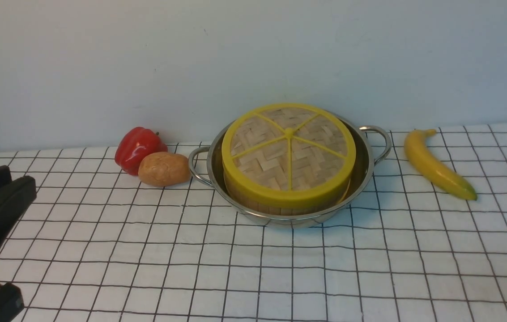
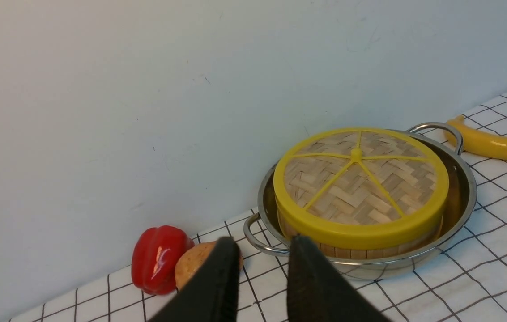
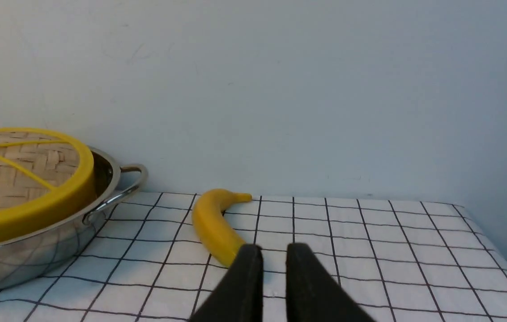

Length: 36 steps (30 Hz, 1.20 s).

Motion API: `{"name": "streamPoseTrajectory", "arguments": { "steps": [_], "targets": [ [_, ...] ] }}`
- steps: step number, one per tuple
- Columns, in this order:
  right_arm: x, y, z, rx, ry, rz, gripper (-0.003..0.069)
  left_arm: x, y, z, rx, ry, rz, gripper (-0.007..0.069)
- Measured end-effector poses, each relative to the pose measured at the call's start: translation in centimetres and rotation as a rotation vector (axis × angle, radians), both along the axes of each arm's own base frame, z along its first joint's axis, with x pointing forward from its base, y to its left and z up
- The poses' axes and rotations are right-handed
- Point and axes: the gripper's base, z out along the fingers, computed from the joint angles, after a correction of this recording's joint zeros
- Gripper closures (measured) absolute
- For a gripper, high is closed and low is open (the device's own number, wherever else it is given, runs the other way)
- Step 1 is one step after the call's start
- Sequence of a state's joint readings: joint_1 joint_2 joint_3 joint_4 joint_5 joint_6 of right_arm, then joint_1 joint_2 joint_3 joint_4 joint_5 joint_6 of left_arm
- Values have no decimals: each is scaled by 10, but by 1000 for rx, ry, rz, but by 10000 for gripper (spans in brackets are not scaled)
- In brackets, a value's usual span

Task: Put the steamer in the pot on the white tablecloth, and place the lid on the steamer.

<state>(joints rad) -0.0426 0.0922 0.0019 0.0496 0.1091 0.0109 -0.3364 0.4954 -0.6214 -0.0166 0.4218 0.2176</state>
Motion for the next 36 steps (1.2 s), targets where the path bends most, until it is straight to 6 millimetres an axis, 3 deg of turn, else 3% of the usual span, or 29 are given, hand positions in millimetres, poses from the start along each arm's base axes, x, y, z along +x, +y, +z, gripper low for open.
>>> {"name": "streamPoseTrajectory", "arguments": {
  "steps": [4, 32, 36],
  "targets": [
    [-6, 0, 2, 4, -60, 0, 519, 0, 0, 0, 0, 0, 0, 455],
    [-7, 0, 1, 28, -58, 1, 442, 0, 0, 0, 6, -2, 1, 438],
    [-7, 0, 1, 27, -59, 1, 432, -8, 9, -5, 21, -24, 63, 433]
  ]
}}
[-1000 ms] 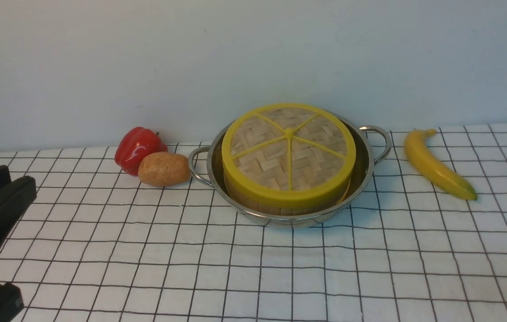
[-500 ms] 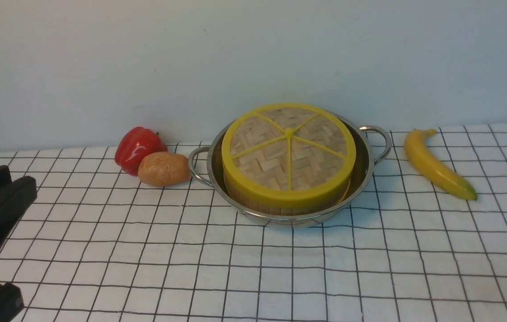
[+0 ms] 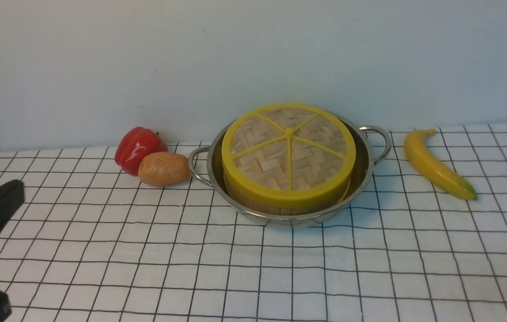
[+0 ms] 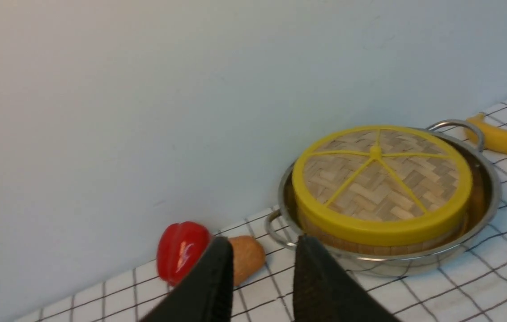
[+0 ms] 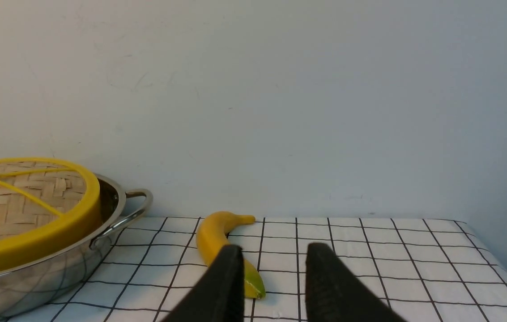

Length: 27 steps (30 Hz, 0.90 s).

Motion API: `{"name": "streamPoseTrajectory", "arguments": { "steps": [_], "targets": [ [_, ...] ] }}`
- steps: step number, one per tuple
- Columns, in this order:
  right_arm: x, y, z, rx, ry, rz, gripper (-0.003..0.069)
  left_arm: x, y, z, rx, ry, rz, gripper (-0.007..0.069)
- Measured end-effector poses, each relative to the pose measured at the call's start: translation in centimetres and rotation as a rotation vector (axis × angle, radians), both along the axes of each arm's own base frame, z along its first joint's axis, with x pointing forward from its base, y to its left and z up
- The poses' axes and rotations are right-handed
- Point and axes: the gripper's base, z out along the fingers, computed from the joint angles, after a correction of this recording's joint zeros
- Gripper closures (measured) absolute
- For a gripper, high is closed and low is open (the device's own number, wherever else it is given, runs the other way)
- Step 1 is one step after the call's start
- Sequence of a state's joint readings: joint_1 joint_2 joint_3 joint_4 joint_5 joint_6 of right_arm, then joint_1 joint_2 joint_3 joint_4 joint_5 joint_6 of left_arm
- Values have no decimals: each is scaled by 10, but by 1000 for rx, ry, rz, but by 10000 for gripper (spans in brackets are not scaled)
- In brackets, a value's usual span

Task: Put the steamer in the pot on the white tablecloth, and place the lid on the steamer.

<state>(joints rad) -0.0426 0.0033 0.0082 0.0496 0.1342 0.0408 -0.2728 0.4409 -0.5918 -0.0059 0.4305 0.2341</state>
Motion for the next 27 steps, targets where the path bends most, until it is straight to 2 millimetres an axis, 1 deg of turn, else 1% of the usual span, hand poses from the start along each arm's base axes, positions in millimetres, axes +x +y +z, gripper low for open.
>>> {"name": "streamPoseTrajectory", "arguments": {
  "steps": [2, 3, 4, 5, 6, 7, 9, 10, 11, 13, 16, 17, 18, 19, 20, 24, 27],
  "targets": [
    [0, 0, 0, -1, 0, 0, 426, -7, 9, -14, 4, 8, 84, 433],
    [0, 0, 0, -1, 0, 0, 426, -8, 10, -14, 2, 4, 92, 432],
    [0, 0, 0, -1, 0, 0, 422, -13, 16, -31, -4, 24, 162, 425],
    [0, 0, 0, -1, 0, 0, 421, -17, 19, -43, -6, 31, 204, 421],
    [0, 0, 0, -1, 0, 0, 420, -17, 20, -48, -8, 41, 211, 419],
    [0, 0, 0, 0, 0, 0, 419, -21, 23, -65, -10, 56, 257, 414],
    [0, 0, 0, 1, 0, 0, 419, -24, 25, -81, -11, 53, 294, 412],
    [0, 0, 0, 2, 0, 0, 419, -25, 26, -94, -12, 53, 315, 412],
    [0, 0, 0, 2, 0, 0, 419, -26, 26, -97, -13, 46, 318, 412],
    [0, 0, 0, 2, 0, 0, 419, -27, 27, -113, -14, 42, 325, 403],
    [0, 0, 0, 3, -1, 0, 419, -27, 27, -130, -16, 36, 327, 402],
    [0, 0, 0, 2, -4, 0, 419, -28, 27, -142, -18, 32, 329, 403],
    [0, 0, 0, 2, -3, 0, 419, -28, 27, -145, -18, 31, 329, 403],
    [0, 0, 0, 2, -3, 0, 419, -29, 27, -152, -20, 27, 329, 403],
    [0, 0, 0, 2, -4, 0, 419, -29, 27, -154, -21, 15, 329, 403],
    [0, 0, 0, 2, -4, 0, 419, -30, 27, -152, -27, -32, 328, 391],
    [0, 0, 0, 2, -4, 0, 419, -30, 27, -152, -28, -35, 328, 384]
  ]
}}
